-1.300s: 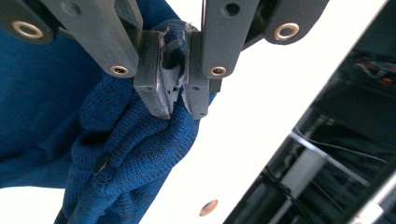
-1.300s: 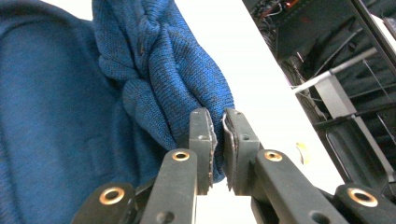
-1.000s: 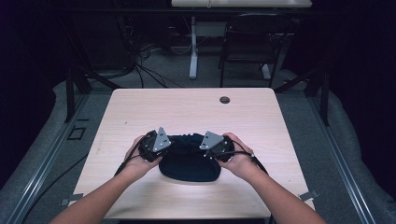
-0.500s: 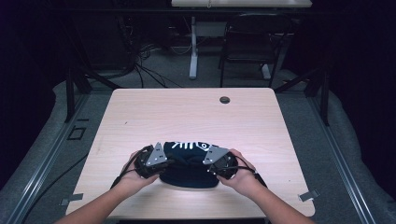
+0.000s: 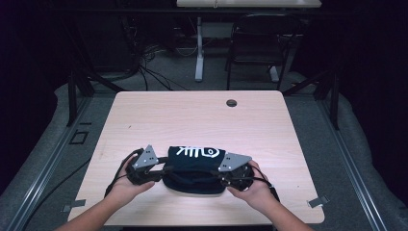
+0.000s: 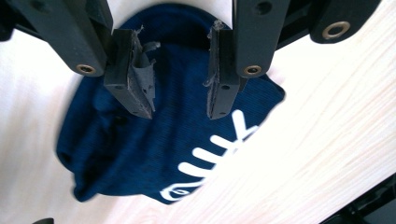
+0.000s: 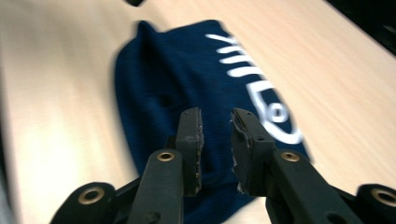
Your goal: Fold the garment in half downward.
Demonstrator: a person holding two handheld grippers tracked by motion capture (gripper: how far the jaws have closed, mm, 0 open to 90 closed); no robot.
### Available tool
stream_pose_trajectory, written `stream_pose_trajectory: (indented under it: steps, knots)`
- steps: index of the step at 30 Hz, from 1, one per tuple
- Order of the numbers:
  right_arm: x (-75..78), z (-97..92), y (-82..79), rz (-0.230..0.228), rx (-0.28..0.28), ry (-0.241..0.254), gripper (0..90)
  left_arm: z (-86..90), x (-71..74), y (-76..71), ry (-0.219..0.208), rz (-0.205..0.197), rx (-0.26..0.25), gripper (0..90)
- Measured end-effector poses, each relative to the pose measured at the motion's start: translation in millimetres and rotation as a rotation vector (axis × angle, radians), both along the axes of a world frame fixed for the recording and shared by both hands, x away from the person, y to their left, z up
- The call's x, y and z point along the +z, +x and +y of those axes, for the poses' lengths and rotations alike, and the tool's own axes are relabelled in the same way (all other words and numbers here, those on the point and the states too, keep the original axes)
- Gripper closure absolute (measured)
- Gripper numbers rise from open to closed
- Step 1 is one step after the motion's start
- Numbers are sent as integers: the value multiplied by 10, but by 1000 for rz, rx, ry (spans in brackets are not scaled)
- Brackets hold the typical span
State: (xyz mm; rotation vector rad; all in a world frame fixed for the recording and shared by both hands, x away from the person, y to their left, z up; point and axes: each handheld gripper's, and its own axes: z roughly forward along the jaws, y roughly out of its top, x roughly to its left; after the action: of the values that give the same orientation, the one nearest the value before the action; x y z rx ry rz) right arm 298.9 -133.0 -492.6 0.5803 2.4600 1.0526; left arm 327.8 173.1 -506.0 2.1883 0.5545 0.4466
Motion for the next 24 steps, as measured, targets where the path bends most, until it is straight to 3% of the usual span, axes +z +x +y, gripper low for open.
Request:
stream_pose_trajectory:
  steps: [2, 5, 10, 13, 15, 21, 24]
  knots:
    - [-55, 7, 86, 5, -33, -8, 737, -33, -50, 59, 10, -1, 15, 614]
    - [-179, 27, 160, 24, -58, -26, 737, -62, -174, 122, 11, 30, 27, 614]
    - [-377, 44, 109, 113, -30, -32, 724, -55, -344, 51, 24, 83, -7, 611]
    - [-475, 51, 55, 143, -12, -46, 712, -42, -451, -9, 42, 101, -22, 607]
    - [-532, 57, 35, 142, -6, -69, 710, -39, -508, -31, 52, 109, -24, 605]
    - [-622, 29, 105, 164, -35, -38, 716, -68, -589, 37, 48, 118, 9, 605]
    - [-644, 28, 166, 141, -62, -25, 712, -104, -626, 116, 51, 108, 32, 606]
